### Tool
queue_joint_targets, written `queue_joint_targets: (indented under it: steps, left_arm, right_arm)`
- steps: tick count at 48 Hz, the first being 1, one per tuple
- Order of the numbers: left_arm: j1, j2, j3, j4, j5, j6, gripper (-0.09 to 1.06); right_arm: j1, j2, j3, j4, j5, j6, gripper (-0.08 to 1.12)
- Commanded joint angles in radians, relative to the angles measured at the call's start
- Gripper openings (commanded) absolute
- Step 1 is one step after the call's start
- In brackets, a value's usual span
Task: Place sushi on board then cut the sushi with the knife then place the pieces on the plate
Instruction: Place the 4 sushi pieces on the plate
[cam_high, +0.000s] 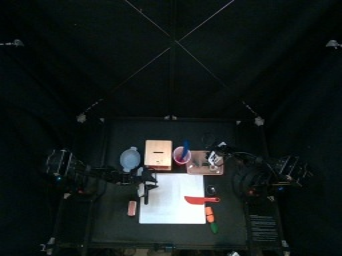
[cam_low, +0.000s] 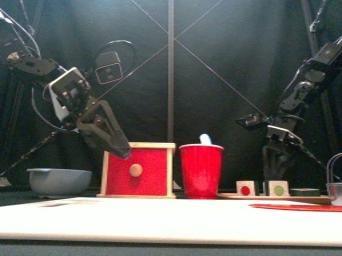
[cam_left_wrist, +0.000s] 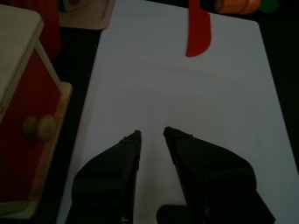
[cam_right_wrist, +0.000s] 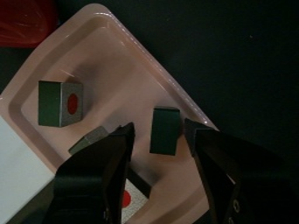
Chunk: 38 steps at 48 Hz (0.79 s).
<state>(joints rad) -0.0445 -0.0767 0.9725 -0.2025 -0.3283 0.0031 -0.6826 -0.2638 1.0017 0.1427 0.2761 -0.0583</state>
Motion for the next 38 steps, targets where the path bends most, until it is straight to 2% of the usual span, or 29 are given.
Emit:
queue_joint_targets:
  steps: [1,7,24,38]
  left_arm:
    - [0.002,-0.014,-0.009,0.002,-0.005,0.002,0.71]
    - [-0.002,-0.023,-0.011,0.002,-0.003,0.002,0.71]
    - [-0.005,-0.06,0.006,0.0,0.0,0.0,0.71]
    - [-0.002,-0.066,0.026,0.002,0.011,0.002,0.71]
  right_arm:
    - [0.006,-0.046,-0.02,0.002,-0.002,-0.002,0.84]
    - [0.04,-0.091,-0.025,-0.003,-0.002,-0.005,0.84]
    - [0.302,-0.302,-0.037,-0.049,-0.012,-0.002,0.84]
    - [0.353,-0.357,-0.009,-0.034,-0.025,-0.002,0.84]
